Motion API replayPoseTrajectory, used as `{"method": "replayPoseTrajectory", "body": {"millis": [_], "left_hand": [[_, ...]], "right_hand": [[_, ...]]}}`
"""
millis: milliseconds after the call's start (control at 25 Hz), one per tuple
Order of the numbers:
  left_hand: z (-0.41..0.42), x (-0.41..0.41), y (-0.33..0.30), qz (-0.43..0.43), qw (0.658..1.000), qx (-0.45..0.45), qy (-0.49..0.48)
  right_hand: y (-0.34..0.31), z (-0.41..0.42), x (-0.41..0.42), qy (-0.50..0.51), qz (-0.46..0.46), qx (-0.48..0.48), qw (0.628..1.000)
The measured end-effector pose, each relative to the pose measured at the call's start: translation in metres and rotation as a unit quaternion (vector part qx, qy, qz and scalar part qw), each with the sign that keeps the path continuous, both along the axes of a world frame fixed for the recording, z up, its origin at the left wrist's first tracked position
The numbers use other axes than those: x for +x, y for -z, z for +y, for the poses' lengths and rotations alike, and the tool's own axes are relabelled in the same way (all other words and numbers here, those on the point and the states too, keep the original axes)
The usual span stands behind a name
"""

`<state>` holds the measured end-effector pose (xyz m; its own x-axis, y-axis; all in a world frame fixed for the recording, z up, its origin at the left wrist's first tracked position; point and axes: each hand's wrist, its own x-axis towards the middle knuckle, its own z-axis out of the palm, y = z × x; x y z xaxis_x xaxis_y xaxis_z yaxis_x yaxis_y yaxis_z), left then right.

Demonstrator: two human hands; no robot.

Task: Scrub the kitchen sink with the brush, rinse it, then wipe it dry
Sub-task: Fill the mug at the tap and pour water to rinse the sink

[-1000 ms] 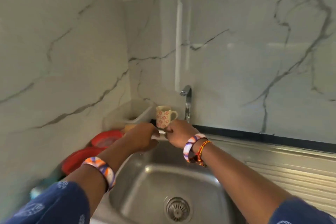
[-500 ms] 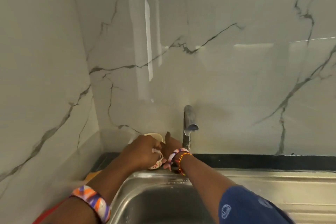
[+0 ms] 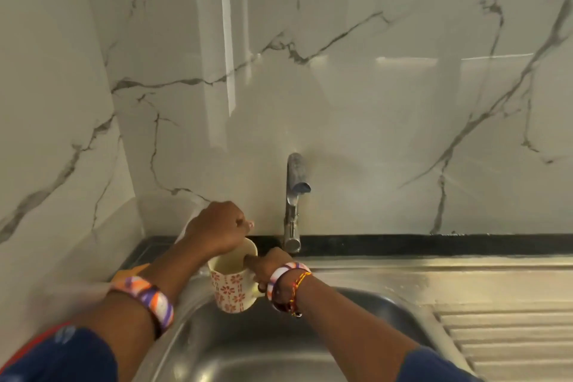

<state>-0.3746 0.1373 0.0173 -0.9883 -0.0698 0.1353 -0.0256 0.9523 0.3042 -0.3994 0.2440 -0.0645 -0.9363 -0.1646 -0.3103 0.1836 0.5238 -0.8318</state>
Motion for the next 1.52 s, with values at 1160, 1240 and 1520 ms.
{"method": "replayPoseTrajectory", "body": {"millis": [1160, 1240, 1520], "left_hand": [[0.039, -0.050, 0.077, -0.203, 0.754, 0.606, -0.151], [0.041, -0.051, 0.075, -0.194, 0.755, 0.606, -0.156], [0.044, -0.048, 0.072, -0.191, 0.765, 0.595, -0.158]], "right_hand": [[0.029, 0.075, 0.070, 0.144, 0.028, 0.034, 0.989], [0.025, 0.077, 0.073, 0.131, 0.044, 0.058, 0.989], [0.025, 0.072, 0.080, 0.118, 0.035, 0.041, 0.992]]}}
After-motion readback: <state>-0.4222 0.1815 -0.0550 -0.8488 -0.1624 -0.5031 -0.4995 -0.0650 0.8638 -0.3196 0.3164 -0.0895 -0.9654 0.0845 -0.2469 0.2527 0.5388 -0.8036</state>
